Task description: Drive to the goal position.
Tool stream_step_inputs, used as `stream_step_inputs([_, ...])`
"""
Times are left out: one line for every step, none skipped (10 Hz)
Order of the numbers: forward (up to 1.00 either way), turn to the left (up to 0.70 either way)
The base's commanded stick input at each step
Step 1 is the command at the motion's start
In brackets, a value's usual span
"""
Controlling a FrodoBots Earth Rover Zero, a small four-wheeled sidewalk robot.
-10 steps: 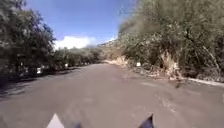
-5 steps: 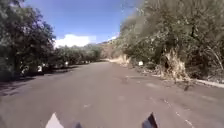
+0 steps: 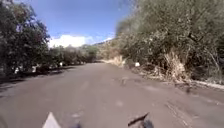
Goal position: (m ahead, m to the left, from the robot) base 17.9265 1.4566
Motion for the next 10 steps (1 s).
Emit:
stream_step_inputs([0.50,-0.04])
stream_step_inputs([0.50,-0.12])
stream_step_inputs([0.50,-0.50])
stream_step_inputs([0.50,-0.50])
stream_step_inputs([0.50,-0.50])
stream_step_inputs([0.50,-0.35])
stream_step_inputs([0.50,-0.15])
stream_step_inputs([0.50,0.00])
stream_step_inputs([0.50,0.00])
stream_step_inputs([0.50,0.00])
